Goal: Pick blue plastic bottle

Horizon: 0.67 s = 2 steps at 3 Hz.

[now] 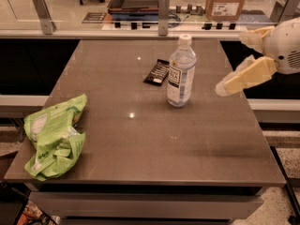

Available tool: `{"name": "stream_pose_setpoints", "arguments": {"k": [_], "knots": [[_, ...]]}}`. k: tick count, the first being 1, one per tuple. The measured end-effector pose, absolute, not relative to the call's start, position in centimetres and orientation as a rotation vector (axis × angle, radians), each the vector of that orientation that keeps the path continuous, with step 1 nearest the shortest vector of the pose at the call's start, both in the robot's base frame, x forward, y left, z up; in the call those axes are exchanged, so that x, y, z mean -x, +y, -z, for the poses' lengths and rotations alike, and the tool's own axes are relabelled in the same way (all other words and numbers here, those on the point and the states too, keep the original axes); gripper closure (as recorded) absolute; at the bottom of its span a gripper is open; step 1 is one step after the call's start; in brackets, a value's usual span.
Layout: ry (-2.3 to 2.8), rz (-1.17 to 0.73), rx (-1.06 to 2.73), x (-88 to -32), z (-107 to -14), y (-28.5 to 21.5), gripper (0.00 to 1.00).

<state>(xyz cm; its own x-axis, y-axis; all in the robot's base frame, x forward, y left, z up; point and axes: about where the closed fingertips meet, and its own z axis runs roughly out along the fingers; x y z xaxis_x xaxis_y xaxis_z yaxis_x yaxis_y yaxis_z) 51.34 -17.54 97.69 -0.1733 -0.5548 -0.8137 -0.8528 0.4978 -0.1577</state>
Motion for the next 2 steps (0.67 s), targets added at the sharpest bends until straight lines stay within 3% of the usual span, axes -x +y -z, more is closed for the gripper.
{"name": "stream_pose_setpoints", "arguments": {"k": [2], "knots": [[1.773, -0.542, 1.005, -53.0, -96.7, -13.4, 0.00]]}}
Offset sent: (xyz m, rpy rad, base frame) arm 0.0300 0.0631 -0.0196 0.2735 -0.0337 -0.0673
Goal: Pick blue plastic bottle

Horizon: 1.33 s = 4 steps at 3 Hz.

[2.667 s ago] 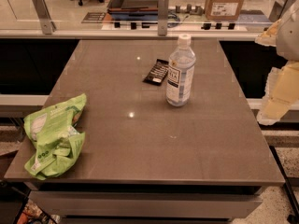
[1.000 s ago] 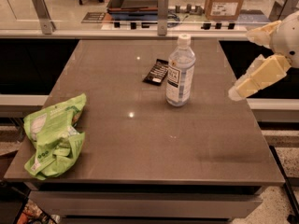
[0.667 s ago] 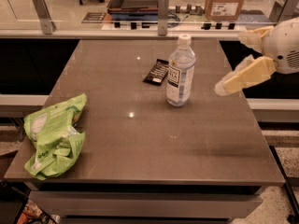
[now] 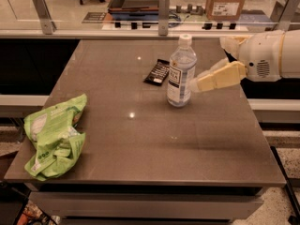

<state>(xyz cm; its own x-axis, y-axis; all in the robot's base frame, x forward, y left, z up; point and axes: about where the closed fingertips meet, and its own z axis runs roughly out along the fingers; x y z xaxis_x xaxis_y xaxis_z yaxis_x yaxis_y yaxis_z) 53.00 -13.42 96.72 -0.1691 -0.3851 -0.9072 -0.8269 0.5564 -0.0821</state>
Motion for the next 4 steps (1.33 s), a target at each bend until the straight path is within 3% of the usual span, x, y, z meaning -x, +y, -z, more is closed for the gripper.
{"name": "stream_pose_setpoints", "arguments": {"k": [4], "knots": [[1.791, -0.550, 0.816, -55.1, -92.9, -9.0, 0.00]]}}
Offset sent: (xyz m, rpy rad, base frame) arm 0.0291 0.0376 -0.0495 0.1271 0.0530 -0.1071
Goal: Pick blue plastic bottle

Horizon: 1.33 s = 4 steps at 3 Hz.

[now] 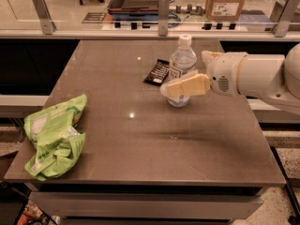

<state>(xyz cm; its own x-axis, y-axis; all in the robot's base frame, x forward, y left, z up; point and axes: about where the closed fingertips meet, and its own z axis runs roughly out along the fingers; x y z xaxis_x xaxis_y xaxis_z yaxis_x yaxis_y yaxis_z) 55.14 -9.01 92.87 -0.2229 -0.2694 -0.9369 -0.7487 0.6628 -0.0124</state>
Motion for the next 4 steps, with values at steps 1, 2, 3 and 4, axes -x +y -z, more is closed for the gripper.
{"name": "stream_pose_setpoints", "arguments": {"k": [1, 2, 3, 4], "knots": [[1.783, -0.530, 0.805, -55.26, -93.09, -8.35, 0.00], [1.780, -0.530, 0.810, -55.20, -93.25, -8.14, 0.18], [1.777, -0.529, 0.815, -55.11, -93.43, -7.87, 0.41], [1.774, -0.528, 0.820, -55.03, -93.59, -7.63, 0.64]]}}
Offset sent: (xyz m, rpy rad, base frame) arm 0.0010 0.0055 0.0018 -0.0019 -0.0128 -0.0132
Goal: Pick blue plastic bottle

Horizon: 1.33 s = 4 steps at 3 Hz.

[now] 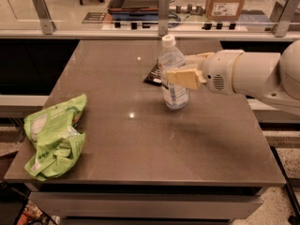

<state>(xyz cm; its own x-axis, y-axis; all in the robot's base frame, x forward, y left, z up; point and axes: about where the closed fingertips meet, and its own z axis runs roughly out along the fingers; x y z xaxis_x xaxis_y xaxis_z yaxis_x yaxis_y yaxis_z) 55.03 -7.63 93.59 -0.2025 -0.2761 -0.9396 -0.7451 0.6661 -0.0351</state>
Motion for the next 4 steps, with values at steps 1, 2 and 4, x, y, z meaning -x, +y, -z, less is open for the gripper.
{"name": "stream_pose_setpoints", "arguments": {"k": [1, 2, 4], "knots": [[1.771, -0.528, 0.825, -54.9, -93.8, -7.4, 0.88], [1.769, -0.527, 0.830, -54.9, -93.9, -7.2, 1.00], [1.741, -0.548, 0.844, -55.0, -95.2, -7.4, 1.00]]}}
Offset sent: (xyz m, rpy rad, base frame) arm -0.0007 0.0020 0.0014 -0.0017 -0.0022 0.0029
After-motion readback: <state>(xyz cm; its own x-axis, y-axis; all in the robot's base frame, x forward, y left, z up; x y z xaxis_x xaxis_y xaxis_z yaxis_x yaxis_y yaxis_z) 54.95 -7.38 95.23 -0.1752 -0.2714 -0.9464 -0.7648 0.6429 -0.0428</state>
